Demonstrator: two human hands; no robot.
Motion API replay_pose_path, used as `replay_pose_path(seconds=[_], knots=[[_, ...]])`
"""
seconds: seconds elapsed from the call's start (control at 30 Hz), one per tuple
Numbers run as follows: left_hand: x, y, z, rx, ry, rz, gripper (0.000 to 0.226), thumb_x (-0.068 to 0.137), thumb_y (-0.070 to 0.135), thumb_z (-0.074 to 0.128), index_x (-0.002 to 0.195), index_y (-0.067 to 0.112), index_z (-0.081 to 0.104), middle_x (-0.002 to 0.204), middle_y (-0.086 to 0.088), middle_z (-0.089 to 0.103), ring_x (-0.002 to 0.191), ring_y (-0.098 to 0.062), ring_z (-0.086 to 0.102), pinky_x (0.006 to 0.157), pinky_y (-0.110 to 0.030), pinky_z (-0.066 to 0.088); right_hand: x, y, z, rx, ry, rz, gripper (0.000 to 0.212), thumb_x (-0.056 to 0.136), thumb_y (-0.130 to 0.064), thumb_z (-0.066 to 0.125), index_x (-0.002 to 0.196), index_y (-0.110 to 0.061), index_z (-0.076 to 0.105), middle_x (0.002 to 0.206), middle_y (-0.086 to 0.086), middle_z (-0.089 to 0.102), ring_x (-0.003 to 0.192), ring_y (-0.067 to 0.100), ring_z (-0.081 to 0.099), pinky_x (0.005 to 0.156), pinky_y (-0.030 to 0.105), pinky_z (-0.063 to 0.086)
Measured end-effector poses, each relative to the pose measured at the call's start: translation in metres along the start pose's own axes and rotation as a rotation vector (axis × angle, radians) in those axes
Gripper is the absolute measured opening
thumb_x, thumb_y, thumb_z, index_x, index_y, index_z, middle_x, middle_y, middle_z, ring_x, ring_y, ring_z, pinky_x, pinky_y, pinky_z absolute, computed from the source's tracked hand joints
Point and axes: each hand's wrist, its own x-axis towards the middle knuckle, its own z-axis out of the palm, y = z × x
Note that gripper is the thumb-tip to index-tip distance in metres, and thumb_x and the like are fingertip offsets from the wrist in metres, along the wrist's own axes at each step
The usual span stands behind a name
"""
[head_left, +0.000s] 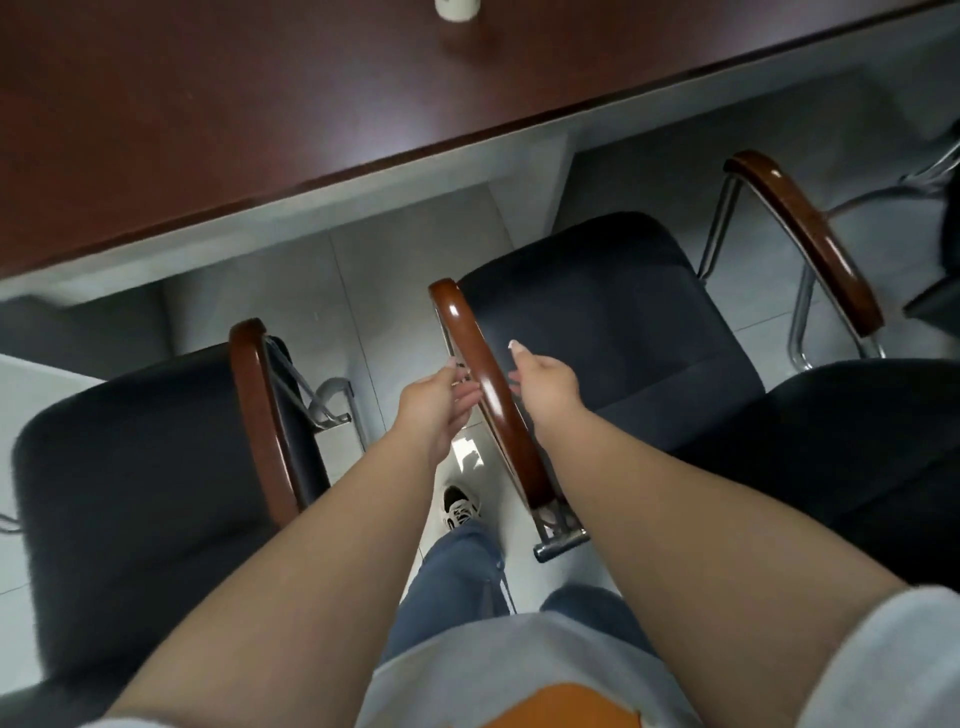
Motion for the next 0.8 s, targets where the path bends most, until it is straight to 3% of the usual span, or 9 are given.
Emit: replay_pose_path(seconds=[0.07,0.17,0.27,0.37,0.43,0.5,0.63,0.8], knots=[[-0.023,-0.012,-0.001,-0.080,-0.013,0.032,0.025,0.098,0.027,0.045,0.098,0.007,0.060,0.084,-0.004,0.065,0.077,-0.012,0.063,0.074,-0.021,0.049,-0.022,0.004,0.002,-0.012,-0.013,-0.042,0.038,0.094,-0.043,0.048,0.072,-0.013,0.060,0.087,0.008,0.066,0.091,0.026,0.065,0.088,0.038,0.050],[-0.061,-0.034,-0.008,-0.209,-0.001,0.120,0.023,0.096,0.029,0.048,0.087,0.011,0.059,0.082,-0.002,0.065,0.076,-0.011,0.062,0.075,-0.020,0.050,-0.058,0.021,0.005,0.059,-0.081,-0.115,0.031,0.091,-0.040,0.053,0.081,-0.013,0.067,0.083,0.007,0.067,0.088,0.026,0.065,0.091,0.038,0.050],[-0.106,-0.067,-0.021,-0.262,0.063,0.228,0.019,0.095,0.030,0.051,0.084,0.017,0.059,0.078,0.001,0.066,0.074,-0.010,0.062,0.082,-0.024,0.049,-0.100,0.050,-0.001,0.064,-0.179,-0.192,0.027,0.090,-0.035,0.057,0.068,-0.020,0.058,0.068,0.000,0.060,0.071,0.020,0.058,0.076,0.032,0.048],[-0.147,-0.106,-0.030,-0.280,0.123,0.254,0.019,0.092,0.033,0.054,0.083,0.018,0.061,0.078,0.001,0.064,0.075,-0.012,0.060,0.079,-0.026,0.049,-0.141,0.077,-0.018,0.118,-0.271,-0.190,0.019,0.091,-0.029,0.057,0.086,-0.011,0.061,0.067,-0.001,0.056,0.058,0.010,0.053,0.055,0.019,0.043],[-0.172,-0.128,-0.034,-0.265,0.158,0.266,0.021,0.091,0.036,0.056,0.082,0.017,0.061,0.076,0.002,0.062,0.073,-0.011,0.059,0.074,-0.024,0.050,-0.166,0.094,-0.030,0.084,-0.299,-0.222,0.026,0.092,-0.029,0.057,0.102,-0.005,0.062,0.067,-0.002,0.055,0.056,0.007,0.051,0.052,0.017,0.040],[-0.190,-0.142,-0.039,-0.202,0.212,0.319,0.024,0.090,0.038,0.056,0.079,0.017,0.060,0.073,0.002,0.058,0.069,-0.011,0.056,0.070,-0.023,0.048,-0.185,0.105,-0.039,0.015,-0.311,-0.292,0.031,0.091,-0.033,0.057,0.106,-0.007,0.061,0.071,-0.004,0.056,0.060,0.007,0.053,0.057,0.017,0.043],[-0.223,-0.153,-0.056,-0.025,0.254,0.533,0.027,0.089,0.039,0.056,0.076,0.016,0.059,0.069,0.001,0.055,0.067,-0.012,0.053,0.067,-0.024,0.045,-0.219,0.112,-0.060,-0.061,-0.314,-0.479,0.018,0.090,-0.036,0.057,0.090,-0.018,0.059,0.074,-0.006,0.058,0.064,0.006,0.055,0.063,0.019,0.045],[-0.267,-0.156,-0.074,0.131,0.178,0.774,0.024,0.090,0.036,0.056,0.080,0.015,0.060,0.071,0.001,0.059,0.068,-0.009,0.056,0.071,-0.023,0.048,-0.263,0.121,-0.095,-0.033,-0.226,-0.653,0.014,0.090,-0.025,0.060,0.093,-0.012,0.060,0.072,-0.002,0.058,0.058,0.004,0.053,0.056,0.015,0.045]])
